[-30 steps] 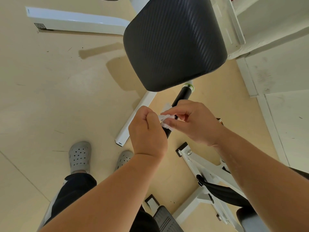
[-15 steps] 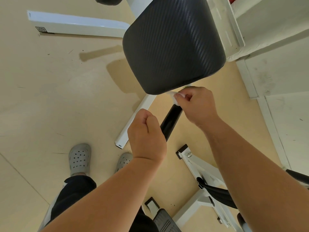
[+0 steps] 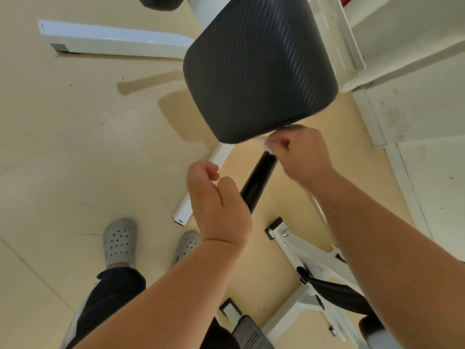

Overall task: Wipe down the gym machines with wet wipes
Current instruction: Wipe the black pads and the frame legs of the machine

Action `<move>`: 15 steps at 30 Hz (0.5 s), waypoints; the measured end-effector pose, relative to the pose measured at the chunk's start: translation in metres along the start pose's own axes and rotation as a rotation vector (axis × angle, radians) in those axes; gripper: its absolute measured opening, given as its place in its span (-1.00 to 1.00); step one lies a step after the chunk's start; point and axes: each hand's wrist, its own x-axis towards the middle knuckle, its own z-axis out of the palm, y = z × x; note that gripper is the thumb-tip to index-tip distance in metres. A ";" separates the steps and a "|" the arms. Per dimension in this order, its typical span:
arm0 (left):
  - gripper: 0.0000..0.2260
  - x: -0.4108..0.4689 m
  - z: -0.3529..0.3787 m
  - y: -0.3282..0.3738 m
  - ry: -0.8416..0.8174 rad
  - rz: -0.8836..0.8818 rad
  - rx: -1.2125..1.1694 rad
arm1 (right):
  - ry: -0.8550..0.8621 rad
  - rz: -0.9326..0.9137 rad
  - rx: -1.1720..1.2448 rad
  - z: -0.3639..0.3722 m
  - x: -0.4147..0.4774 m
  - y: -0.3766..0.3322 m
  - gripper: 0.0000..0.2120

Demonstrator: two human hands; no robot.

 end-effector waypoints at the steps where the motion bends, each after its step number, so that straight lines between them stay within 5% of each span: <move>1: -0.83 0.000 0.000 0.000 -0.006 -0.003 0.008 | 0.031 0.058 0.017 0.001 0.005 0.007 -0.79; 15: -0.89 -0.002 0.000 0.018 -0.180 0.074 0.400 | 0.079 0.133 0.785 0.036 -0.116 -0.025 -0.90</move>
